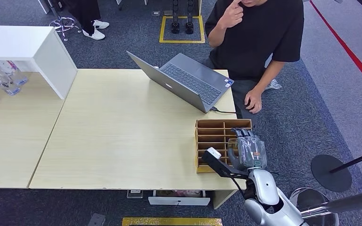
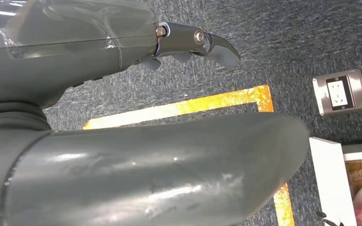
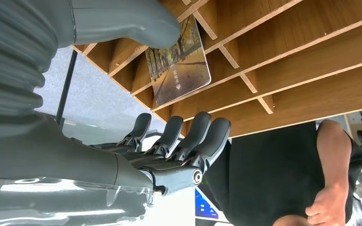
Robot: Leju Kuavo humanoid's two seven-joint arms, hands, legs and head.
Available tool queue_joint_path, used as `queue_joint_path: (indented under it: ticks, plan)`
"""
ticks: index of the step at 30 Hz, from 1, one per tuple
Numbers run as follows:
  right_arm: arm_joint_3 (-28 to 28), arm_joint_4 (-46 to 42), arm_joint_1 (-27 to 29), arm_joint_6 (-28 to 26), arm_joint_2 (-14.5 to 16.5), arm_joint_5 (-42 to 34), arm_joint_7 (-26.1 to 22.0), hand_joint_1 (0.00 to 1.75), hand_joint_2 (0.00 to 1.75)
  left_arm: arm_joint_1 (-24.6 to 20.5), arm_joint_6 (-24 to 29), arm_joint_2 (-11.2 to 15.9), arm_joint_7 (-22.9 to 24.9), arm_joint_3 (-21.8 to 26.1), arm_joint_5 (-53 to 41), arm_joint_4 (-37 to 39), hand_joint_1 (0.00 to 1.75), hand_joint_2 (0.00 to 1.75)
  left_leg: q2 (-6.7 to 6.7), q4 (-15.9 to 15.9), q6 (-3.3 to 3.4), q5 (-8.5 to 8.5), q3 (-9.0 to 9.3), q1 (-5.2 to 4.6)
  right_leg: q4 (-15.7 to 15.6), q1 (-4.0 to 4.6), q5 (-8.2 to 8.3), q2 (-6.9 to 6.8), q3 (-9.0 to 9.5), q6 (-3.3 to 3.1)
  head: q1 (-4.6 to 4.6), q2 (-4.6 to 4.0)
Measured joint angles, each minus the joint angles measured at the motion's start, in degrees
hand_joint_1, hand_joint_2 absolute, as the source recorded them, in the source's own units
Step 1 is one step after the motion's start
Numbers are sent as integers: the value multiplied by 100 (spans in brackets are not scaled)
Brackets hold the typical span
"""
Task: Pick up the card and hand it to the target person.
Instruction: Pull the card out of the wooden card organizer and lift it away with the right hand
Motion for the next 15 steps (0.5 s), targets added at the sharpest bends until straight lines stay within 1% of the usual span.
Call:
queue_joint_path:
  ticks: [4, 10, 13, 15]
  plan:
    - [4, 5, 0, 22, -1, 0, -2, 75, 175, 0, -9, 0, -28, 0, 0, 0, 0, 0, 0, 0, 0, 0, 0, 0, 0, 0, 0, 0, 0, 0, 0, 0]
    - [9, 50, -2, 70, -26, 4, 9, 91, 175, -1, -23, 0, -55, 0, 0, 0, 0, 0, 0, 0, 0, 0, 0, 0, 0, 0, 0, 0, 0, 0, -1, 0]
    - [13, 50, -6, 111, -30, 25, 24, 103, 175, -1, -27, 0, -56, 0, 0, 0, 0, 0, 0, 0, 0, 0, 0, 0, 0, 0, 0, 0, 0, 0, 0, 0]
    - [16, 50, -6, 121, -31, 42, 26, 104, 175, -1, -27, 0, -56, 0, 0, 0, 0, 0, 0, 0, 0, 0, 0, 0, 0, 0, 0, 0, 0, 0, -1, 0]
